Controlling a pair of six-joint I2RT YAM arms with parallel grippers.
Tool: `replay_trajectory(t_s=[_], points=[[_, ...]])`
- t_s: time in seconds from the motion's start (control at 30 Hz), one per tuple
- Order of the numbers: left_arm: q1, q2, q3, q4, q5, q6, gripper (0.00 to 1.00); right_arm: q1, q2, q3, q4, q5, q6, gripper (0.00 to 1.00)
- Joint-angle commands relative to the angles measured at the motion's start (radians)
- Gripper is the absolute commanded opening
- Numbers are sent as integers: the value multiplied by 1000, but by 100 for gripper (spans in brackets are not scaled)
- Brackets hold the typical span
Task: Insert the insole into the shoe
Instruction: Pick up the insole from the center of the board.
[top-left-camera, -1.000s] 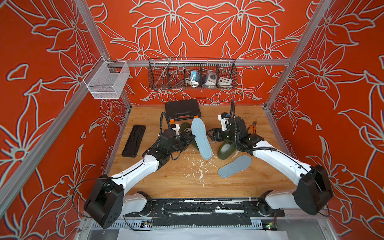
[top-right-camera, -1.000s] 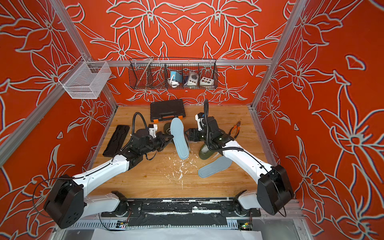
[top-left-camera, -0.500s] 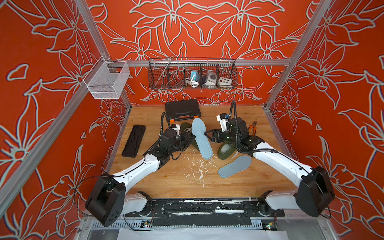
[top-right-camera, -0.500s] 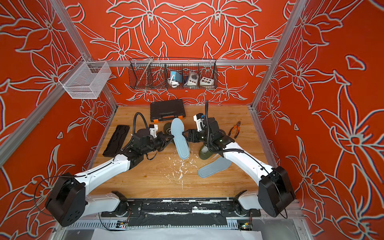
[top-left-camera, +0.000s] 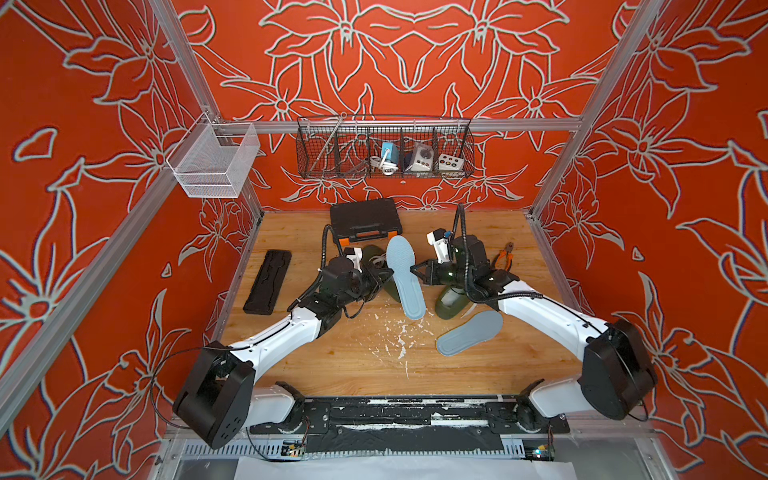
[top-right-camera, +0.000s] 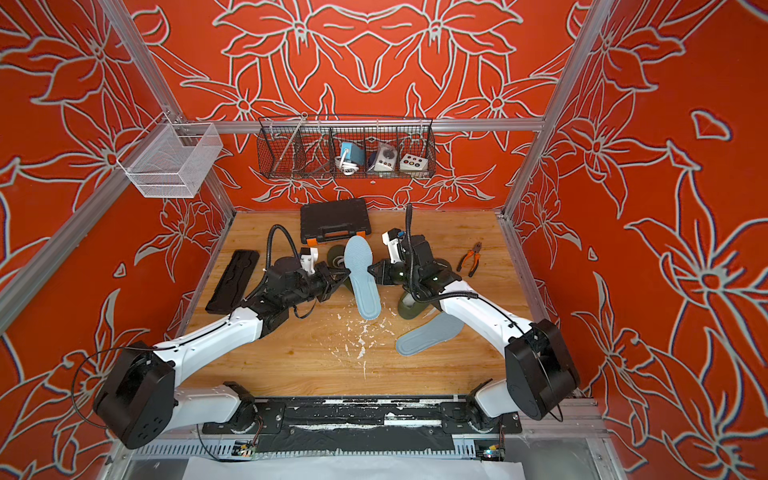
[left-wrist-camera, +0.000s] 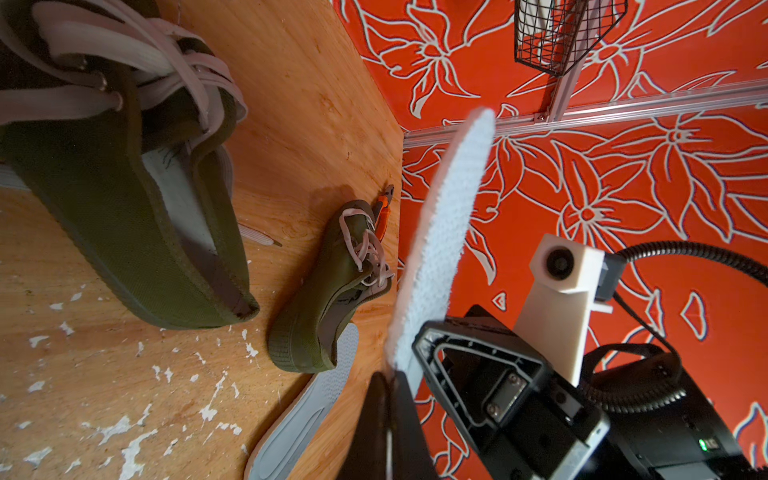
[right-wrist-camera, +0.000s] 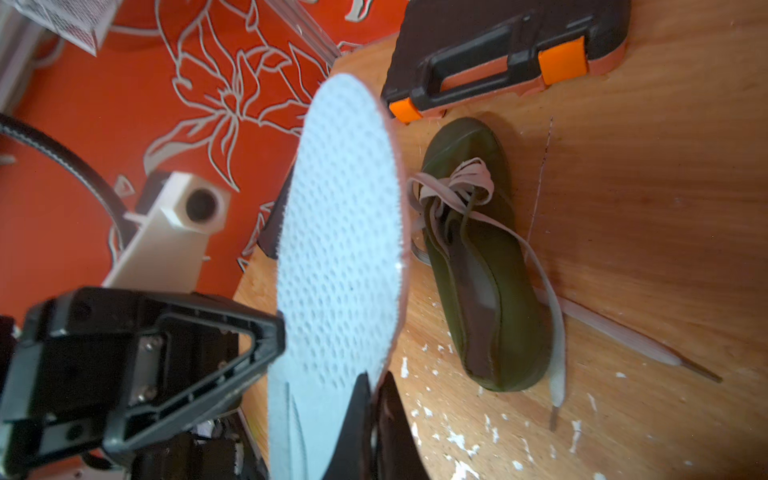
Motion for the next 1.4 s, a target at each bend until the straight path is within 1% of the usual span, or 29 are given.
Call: replay_trajectory(t_s=[0.0, 0.07, 0.13, 0.23, 0.47, 0.6, 0.7, 0.77, 0.8, 0.93, 0.97, 1.03, 1.1, 1.17, 1.2, 1.27, 1.37], points=[[3, 11, 0, 66, 44, -3, 17, 5, 6, 34, -17, -28, 0, 0], [15, 14, -2, 67, 55, 10, 25, 2, 0, 42, -38, -28, -11, 0], [31, 15, -9, 76, 69, 16, 27, -5, -6, 46, -52, -28, -18, 0], [62, 20, -15, 97, 98, 32, 33, -19, -9, 47, -64, -49, -19, 0], [119, 64, 29, 85, 176, 131, 38, -41, 7, 85, -124, -155, -62, 0], [122, 116, 60, 94, 232, 157, 40, -41, 37, 119, -159, -223, -86, 0], [120, 134, 62, 118, 245, 158, 40, -41, 66, 155, -208, -259, -110, 0], [119, 131, 65, 121, 241, 162, 36, -41, 87, 183, -257, -265, -140, 0], [119, 128, 67, 118, 239, 165, 31, -41, 96, 194, -274, -269, -153, 0], [112, 112, 68, 114, 232, 166, 5, -40, 116, 225, -315, -243, -193, 0], [110, 104, 68, 100, 220, 163, 0, -38, 117, 234, -325, -231, -209, 9], [110, 86, 60, 60, 177, 137, 0, -34, 105, 234, -332, -185, -248, 32], [110, 67, 37, 34, 126, 85, 0, -18, 78, 219, -316, -119, -311, 59], [107, 51, 4, 32, 75, 37, 0, 1, 45, 177, -257, -39, -360, 76], [106, 44, -11, 30, 56, 20, 0, 8, 28, 146, -212, -1, -373, 82], [104, 32, -31, 23, 31, 1, 0, 25, 2, 103, -155, 57, -406, 89], [104, 25, -36, 11, 25, -11, 0, 52, -20, 68, -125, 134, -461, 98]])
